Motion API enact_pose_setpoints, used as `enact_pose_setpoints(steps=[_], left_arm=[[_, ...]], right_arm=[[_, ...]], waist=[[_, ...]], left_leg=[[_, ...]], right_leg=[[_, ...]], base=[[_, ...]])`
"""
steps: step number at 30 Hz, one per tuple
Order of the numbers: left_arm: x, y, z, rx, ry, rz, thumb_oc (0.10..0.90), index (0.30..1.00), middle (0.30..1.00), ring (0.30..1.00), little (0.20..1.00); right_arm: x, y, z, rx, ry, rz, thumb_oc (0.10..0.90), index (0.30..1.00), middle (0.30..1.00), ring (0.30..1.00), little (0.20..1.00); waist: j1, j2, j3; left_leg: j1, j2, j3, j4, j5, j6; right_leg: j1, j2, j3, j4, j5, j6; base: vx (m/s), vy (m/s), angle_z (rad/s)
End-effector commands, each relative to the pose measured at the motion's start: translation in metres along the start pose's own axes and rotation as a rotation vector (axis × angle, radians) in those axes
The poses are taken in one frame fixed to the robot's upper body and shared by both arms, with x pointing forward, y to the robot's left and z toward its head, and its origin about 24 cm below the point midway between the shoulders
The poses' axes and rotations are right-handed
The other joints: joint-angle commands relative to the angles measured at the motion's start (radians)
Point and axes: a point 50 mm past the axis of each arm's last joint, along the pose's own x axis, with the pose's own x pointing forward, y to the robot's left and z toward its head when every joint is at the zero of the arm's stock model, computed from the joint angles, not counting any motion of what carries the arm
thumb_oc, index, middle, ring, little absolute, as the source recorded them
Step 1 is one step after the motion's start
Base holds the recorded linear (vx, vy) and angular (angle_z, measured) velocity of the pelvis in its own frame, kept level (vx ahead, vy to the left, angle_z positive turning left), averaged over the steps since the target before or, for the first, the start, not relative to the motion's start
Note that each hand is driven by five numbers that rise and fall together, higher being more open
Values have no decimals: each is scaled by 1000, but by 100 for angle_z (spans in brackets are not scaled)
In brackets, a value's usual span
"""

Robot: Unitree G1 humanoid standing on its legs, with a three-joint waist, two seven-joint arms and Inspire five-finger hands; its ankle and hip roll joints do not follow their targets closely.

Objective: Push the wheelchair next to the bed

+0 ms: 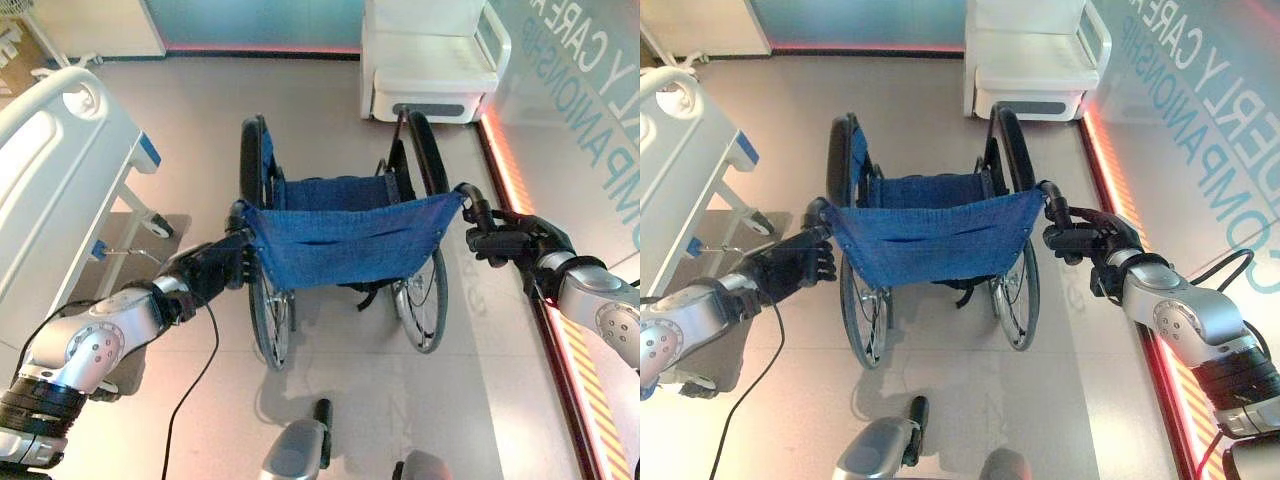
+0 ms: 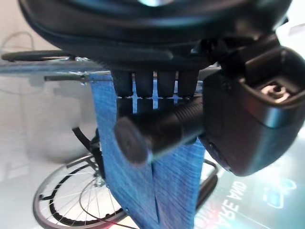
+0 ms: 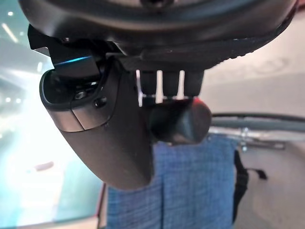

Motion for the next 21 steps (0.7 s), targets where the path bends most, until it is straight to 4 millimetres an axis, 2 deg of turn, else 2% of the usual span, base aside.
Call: enact_pose_setpoints(steps=[1, 2, 3, 4, 5, 6, 7, 8, 10, 11, 12, 14, 15, 16, 17, 18, 19, 21], left_arm=[[-32, 40, 76, 74, -378, 170, 400, 300, 300, 300, 300], [-32, 40, 76, 72, -383, 170, 400, 300, 300, 300, 300], [-32, 39, 77, 71, -390, 163, 400, 300, 300, 300, 300], [-31, 37, 78, 75, -396, 149, 400, 300, 300, 300, 300], [-31, 37, 78, 75, -396, 148, 400, 300, 300, 300, 300], [-31, 34, 79, 83, -397, 144, 400, 300, 300, 300, 300], [-31, 34, 80, 85, -398, 143, 400, 300, 300, 300, 300], [-33, 31, 80, 94, -399, 142, 400, 300, 300, 300, 300], [-34, 29, 81, 98, -403, 143, 400, 300, 300, 300, 300], [-34, 29, 81, 94, -409, 142, 400, 300, 300, 300, 300], [-34, 28, 79, 90, -410, 138, 400, 300, 300, 300, 300], [-35, 26, 77, 77, -407, 134, 400, 300, 300, 300, 300], [-36, 26, 74, 64, -402, 133, 400, 300, 300, 300, 300], [-36, 26, 73, 60, -400, 135, 400, 300, 300, 300, 300], [-37, 24, 72, 52, -400, 141, 400, 300, 300, 300, 300], [-37, 23, 72, 45, -399, 140, 400, 300, 300, 300, 300], [-38, 21, 72, 26, -410, 134, 400, 300, 300, 300, 300], [-40, 20, 74, 19, -418, 129, 400, 300, 300, 300, 300]], right_arm=[[-11, 65, 44, 19, -215, 390, 400, 300, 300, 300, 300], [-11, 64, 45, 18, -219, 389, 400, 300, 300, 300, 300], [-11, 61, 47, 19, -224, 380, 400, 300, 300, 300, 300], [-10, 58, 49, 23, -224, 365, 400, 300, 300, 300, 300], [-10, 58, 49, 23, -224, 364, 400, 300, 300, 300, 300], [-12, 57, 52, 25, -226, 364, 400, 300, 300, 300, 300], [-13, 57, 53, 25, -226, 364, 400, 300, 300, 300, 300], [-17, 55, 59, 31, -231, 364, 400, 300, 300, 300, 300], [-20, 54, 63, 32, -236, 363, 400, 300, 300, 300, 300], [-21, 54, 68, 32, -241, 363, 400, 300, 300, 300, 300], [-21, 54, 68, 32, -239, 363, 400, 300, 300, 300, 300], [-19, 53, 69, 32, -222, 359, 400, 300, 300, 300, 300], [-19, 51, 68, 23, -204, 354, 400, 300, 300, 300, 300], [-19, 50, 68, 17, -198, 353, 400, 300, 300, 300, 300], [-19, 48, 67, -6, -188, 345, 400, 300, 300, 300, 300], [-19, 46, 67, -17, -186, 341, 400, 300, 300, 300, 300], [-18, 42, 67, -37, -183, 334, 400, 300, 300, 300, 300], [-19, 39, 68, -37, -185, 334, 400, 300, 300, 300, 300]], waist=[[36, 14, -112], [29, 17, -104], [16, 13, -96], [-18, 6, -79], [-20, 8, -77], [-49, -3, -66], [-54, -4, -64], [-70, -7, -57], [-76, -8, -54], [-77, -16, -65], [-76, -17, -74], [-82, -10, -98], [-92, 1, -117], [-96, 5, -122], [-105, 7, -131], [-110, 1, -132], [-107, -12, -126], [-99, -18, -116]], left_leg=[[-68, -55, 10, 48, -14, -30], [-59, -56, 2, 55, -23, -31], [-42, -67, -12, 64, -37, -30], [-1, -86, -33, 83, -84, -23], [1, -85, -35, 86, -88, -22], [47, -93, -50, 101, -141, -14], [59, -92, -55, 105, -155, -13], [104, -84, -77, 118, -204, -8], [127, -77, -89, 135, -240, -5], [139, -79, -94, 168, -271, -1], [144, -78, -100, 182, -272, -4], [180, -63, -112, 233, -236, -24], [208, -39, -112, 279, -149, -59], [214, -31, -113, 296, -116, -72], [200, -19, -89, 413, 6, -114], [172, -19, -64, 510, 58, -136], [59, -39, -28, 724, 119, -167], [-40, -48, 0, 836, 112, -167]], right_leg=[[-4, 85, -54, -339, 230, -8], [-5, 88, -53, -356, 231, -11], [-37, 86, -20, -404, 267, -6], [-104, 66, 32, -471, 369, 28], [-99, 67, 29, -473, 369, 28], [-171, 33, 64, -546, 457, 68], [-182, 26, 67, -561, 472, 75], [-234, 6, 78, -578, 502, 90], [-250, 3, 80, -560, 507, 90], [-235, 4, 73, -593, 495, 91], [-225, 11, 65, -584, 491, 90], [-230, 34, 57, -531, 470, 73], [-224, 53, 48, -506, 456, 49], [-219, 60, 43, -501, 452, 39], [-182, 70, 21, -511, 443, 7], [-157, 70, 9, -520, 435, -11], [-98, 69, -3, -532, 411, -45], [-63, 75, -14, -527, 387, -61]], base=[[209, -79, -72], [263, -95, -71], [357, -100, -5], [322, -88, 33], [535, -206, 84], [383, -173, 92], [676, -305, 119], [432, -183, 102], [502, -218, 93], [601, -265, 88], [631, -269, 77], [495, -175, 61], [392, -118, 60], [416, -150, 84], [306, -160, 66], [489, -269, 61], [383, -219, 37], [364, -188, 59]])
